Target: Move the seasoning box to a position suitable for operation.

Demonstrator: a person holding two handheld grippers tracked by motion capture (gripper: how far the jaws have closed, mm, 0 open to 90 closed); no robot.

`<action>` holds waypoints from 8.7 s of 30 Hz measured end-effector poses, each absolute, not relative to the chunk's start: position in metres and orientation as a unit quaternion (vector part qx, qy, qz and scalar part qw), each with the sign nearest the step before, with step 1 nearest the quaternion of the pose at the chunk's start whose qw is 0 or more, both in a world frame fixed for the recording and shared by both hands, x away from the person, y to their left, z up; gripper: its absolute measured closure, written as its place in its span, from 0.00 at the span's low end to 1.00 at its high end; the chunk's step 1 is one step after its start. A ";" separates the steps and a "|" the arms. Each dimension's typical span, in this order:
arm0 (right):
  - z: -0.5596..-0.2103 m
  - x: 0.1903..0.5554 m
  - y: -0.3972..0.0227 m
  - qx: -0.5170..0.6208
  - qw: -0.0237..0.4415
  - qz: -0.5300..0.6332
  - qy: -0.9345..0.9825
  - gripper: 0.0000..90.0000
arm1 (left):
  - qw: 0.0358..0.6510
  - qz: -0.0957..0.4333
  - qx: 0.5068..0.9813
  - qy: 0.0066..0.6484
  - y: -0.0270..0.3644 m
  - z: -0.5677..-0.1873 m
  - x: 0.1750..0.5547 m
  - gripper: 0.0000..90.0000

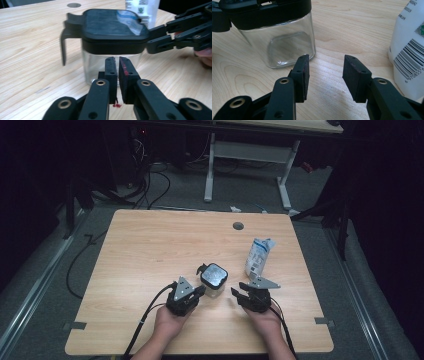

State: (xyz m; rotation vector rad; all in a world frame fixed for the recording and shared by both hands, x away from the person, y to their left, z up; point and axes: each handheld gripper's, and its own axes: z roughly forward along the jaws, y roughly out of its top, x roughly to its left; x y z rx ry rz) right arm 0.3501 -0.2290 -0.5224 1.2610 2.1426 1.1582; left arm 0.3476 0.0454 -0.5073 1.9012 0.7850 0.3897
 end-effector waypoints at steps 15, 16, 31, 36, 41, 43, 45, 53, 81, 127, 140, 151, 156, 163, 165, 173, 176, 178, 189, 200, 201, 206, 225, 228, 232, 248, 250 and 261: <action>-0.521 0.351 -0.229 0.450 0.209 0.419 0.760 0.68 | 0.466 0.189 0.791 0.349 0.070 -0.506 0.362 0.66; -0.521 0.351 -0.229 0.450 0.212 0.418 0.761 0.68 | 0.467 0.187 0.790 0.351 0.072 -0.505 0.364 0.65; -0.520 0.350 -0.226 0.445 0.210 0.413 0.767 0.68 | 0.486 0.172 0.775 0.366 0.082 -0.490 0.386 0.68; -0.520 0.349 -0.226 0.442 0.210 0.412 0.769 0.68 | 0.489 0.187 0.777 0.349 0.072 -0.478 0.389 0.70; -0.519 0.349 -0.228 0.438 0.201 0.419 0.769 0.68 | 0.489 0.186 0.781 0.342 0.064 -0.472 0.396 0.71; -0.519 0.349 -0.228 0.437 0.199 0.420 0.770 0.68 | 0.488 0.182 0.783 0.341 0.061 -0.471 0.399 0.72; -0.519 0.349 -0.228 0.437 0.200 0.421 0.770 0.68 | 0.487 0.180 0.784 0.340 0.060 -0.470 0.400 0.74; -0.518 0.349 -0.230 0.438 0.199 0.422 0.769 0.68 | 0.493 0.177 0.783 0.335 0.051 -0.467 0.408 0.81; -0.517 0.347 -0.228 0.433 0.198 0.428 0.768 0.70 | 0.491 0.197 0.785 0.322 0.035 -0.470 0.413 1.00; -0.486 0.349 -0.206 0.375 0.236 0.474 0.761 1.00 | 0.510 0.178 0.766 0.348 0.039 -0.475 0.416 1.00; -0.484 0.353 -0.203 0.373 0.234 0.480 0.759 1.00 | 0.512 0.179 0.766 0.346 0.039 -0.476 0.416 1.00; -0.481 0.355 -0.199 0.365 0.234 0.482 0.761 1.00 | 0.520 0.180 0.757 0.353 0.058 -0.481 0.387 1.00; -0.481 0.353 -0.197 0.363 0.236 0.483 0.761 1.00 | 0.525 0.162 0.755 0.358 0.062 -0.493 0.368 1.00; -0.478 0.352 -0.194 0.358 0.238 0.486 0.761 1.00 | 0.532 0.151 0.757 0.348 0.055 -0.498 0.354 1.00; -0.477 0.351 -0.194 0.359 0.238 0.486 0.761 1.00 | 0.537 0.149 0.755 0.347 0.052 -0.496 0.352 1.00; -0.475 0.351 -0.193 0.356 0.237 0.491 0.759 1.00 | 0.543 0.143 0.755 0.338 0.040 -0.492 0.350 1.00; -0.474 0.351 -0.194 0.354 0.239 0.493 0.758 1.00 | 0.546 0.140 0.755 0.335 0.036 -0.489 0.350 1.00; -0.473 0.351 -0.194 0.354 0.238 0.494 0.757 1.00 | 0.547 0.138 0.755 0.334 0.034 -0.489 0.350 1.00; -0.476 0.351 -0.194 0.357 0.234 0.491 0.760 1.00 | 0.548 0.142 0.754 0.333 0.031 -0.488 0.351 1.00; -0.481 0.351 -0.190 0.355 0.231 0.482 0.767 1.00 | 0.558 0.145 0.743 0.340 0.034 -0.485 0.354 1.00; -0.482 0.351 -0.190 0.356 0.230 0.482 0.767 1.00 | 0.559 0.146 0.742 0.340 0.034 -0.484 0.354 1.00; -0.483 0.351 -0.190 0.357 0.230 0.482 0.766 1.00 | 0.565 0.149 0.735 0.345 0.037 -0.482 0.356 1.00; -0.486 0.351 -0.192 0.354 0.231 0.490 0.762 1.00 | 0.577 0.167 0.708 0.371 0.046 -0.478 0.365 1.00; -0.486 0.351 -0.193 0.355 0.227 0.493 0.761 1.00 | 0.577 0.169 0.705 0.376 0.048 -0.477 0.367 1.00; -0.486 0.352 -0.193 0.354 0.228 0.494 0.761 1.00 | 0.576 0.172 0.704 0.379 0.050 -0.477 0.368 1.00; -0.487 0.352 -0.194 0.352 0.226 0.498 0.760 1.00 | 0.570 0.182 0.697 0.395 0.056 -0.477 0.373 1.00; -0.487 0.352 -0.194 0.352 0.225 0.498 0.760 1.00 | 0.569 0.182 0.696 0.398 0.056 -0.477 0.373 1.00; -0.487 0.352 -0.194 0.351 0.226 0.499 0.760 1.00 | 0.568 0.184 0.693 0.405 0.057 -0.478 0.374 1.00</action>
